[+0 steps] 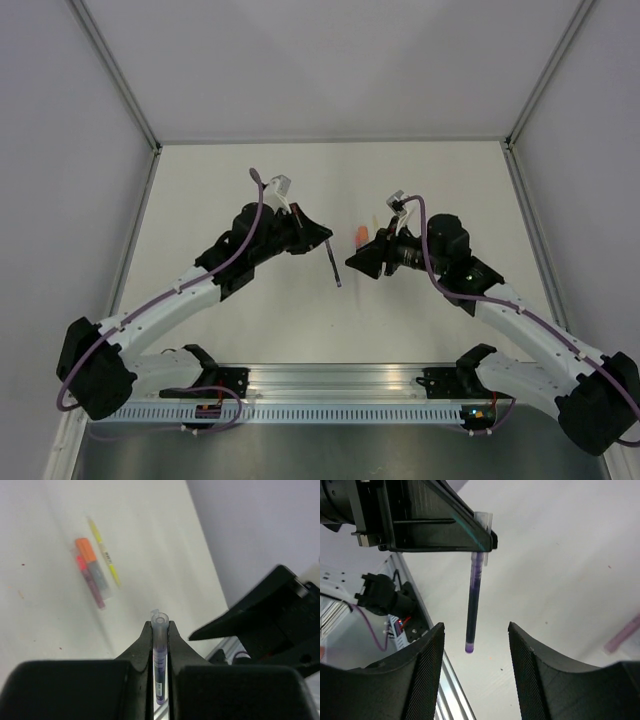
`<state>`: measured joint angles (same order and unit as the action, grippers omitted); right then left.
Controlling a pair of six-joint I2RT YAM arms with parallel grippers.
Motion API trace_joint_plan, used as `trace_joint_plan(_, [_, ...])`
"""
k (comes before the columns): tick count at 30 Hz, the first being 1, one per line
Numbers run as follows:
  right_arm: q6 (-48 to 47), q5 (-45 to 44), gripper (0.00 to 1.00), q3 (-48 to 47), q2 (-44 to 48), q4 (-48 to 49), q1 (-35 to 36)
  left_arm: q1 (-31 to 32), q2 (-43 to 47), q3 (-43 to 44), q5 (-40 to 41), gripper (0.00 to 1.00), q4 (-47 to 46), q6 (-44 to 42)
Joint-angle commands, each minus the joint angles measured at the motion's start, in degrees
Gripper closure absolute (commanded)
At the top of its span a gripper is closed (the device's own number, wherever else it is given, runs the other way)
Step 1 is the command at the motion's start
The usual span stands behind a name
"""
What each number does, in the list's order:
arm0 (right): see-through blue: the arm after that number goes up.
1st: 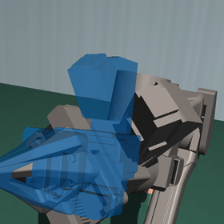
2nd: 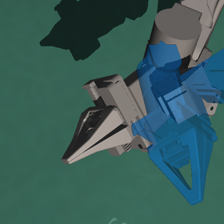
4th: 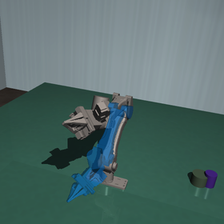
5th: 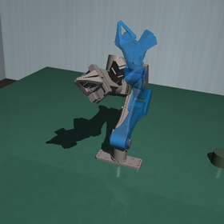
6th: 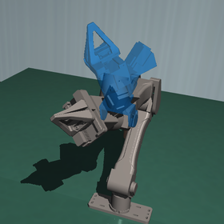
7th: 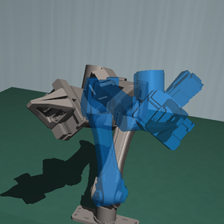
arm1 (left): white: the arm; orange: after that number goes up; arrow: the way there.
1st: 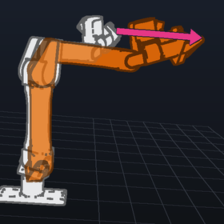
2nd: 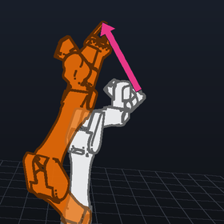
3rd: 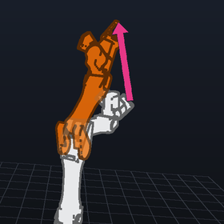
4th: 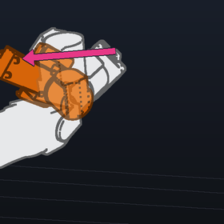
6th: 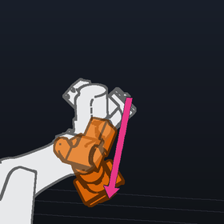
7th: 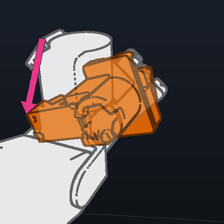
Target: Insert the pens into the pen caps
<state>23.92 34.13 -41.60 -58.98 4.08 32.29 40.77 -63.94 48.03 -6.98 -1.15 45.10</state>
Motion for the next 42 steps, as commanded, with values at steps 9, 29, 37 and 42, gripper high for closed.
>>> trace_joint_plan(9, [4.03,-26.57,0.4,4.16,9.67,-6.63,-0.13,-5.09,-27.45,9.88,1.88,0.98,-3.16,-2.47])
trace_joint_plan(29, [2.53,-28.68,0.38,3.9,14.33,-9.61,-0.13,-5.18,-49.7,26.5,3.2,0.68,4.39,-3.97])
trace_joint_plan(37, [2.53,-28.77,0.33,4.07,13.45,-9.53,-0.04,-5.18,-44.09,26.59,4.87,0.38,10.19,-6.52])
trace_joint_plan(42, [2.88,-28.68,0.13,4.08,11.0,-9.7,-0.04,-5.18,-32.49,24.05,4.88,0.06,13.01,-10.11])
